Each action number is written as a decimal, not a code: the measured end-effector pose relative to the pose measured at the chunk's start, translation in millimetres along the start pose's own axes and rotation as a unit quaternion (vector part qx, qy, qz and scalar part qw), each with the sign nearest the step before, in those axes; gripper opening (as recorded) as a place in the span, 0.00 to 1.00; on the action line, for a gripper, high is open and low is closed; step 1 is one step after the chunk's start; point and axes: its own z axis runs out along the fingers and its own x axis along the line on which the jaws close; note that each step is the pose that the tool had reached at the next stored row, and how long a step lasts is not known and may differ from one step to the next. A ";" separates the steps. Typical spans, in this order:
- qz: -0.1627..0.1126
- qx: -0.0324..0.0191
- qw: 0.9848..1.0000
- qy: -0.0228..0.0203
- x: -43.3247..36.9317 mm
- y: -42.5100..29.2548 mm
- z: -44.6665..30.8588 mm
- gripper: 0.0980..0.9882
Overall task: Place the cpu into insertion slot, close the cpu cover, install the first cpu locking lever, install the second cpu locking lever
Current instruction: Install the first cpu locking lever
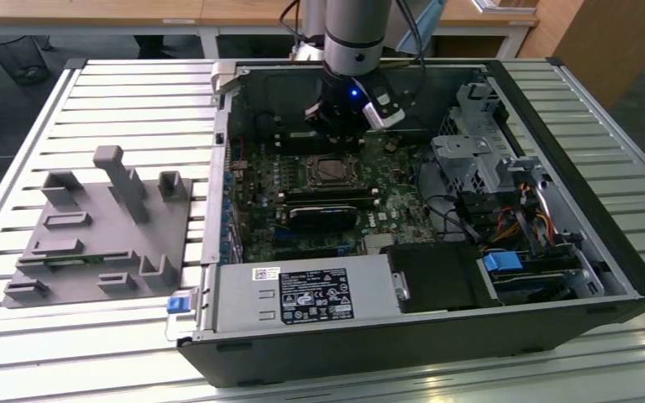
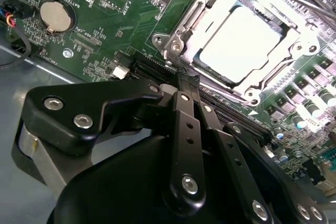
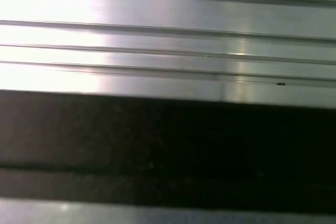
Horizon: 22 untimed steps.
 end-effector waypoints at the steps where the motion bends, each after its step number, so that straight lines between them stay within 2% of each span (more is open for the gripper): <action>1: 0.000 0.003 1.000 0.000 0.0 0.1 0.2 0.01; 3: 0.000 0.009 1.000 0.000 0.0 0.1 0.4 0.01; 4: 0.000 0.010 1.000 0.000 0.0 0.2 0.4 0.01; 17: 0.000 0.012 1.000 0.000 -0.2 2.8 1.4 0.01; 22: 0.000 0.019 1.000 0.001 -0.3 3.1 2.6 0.01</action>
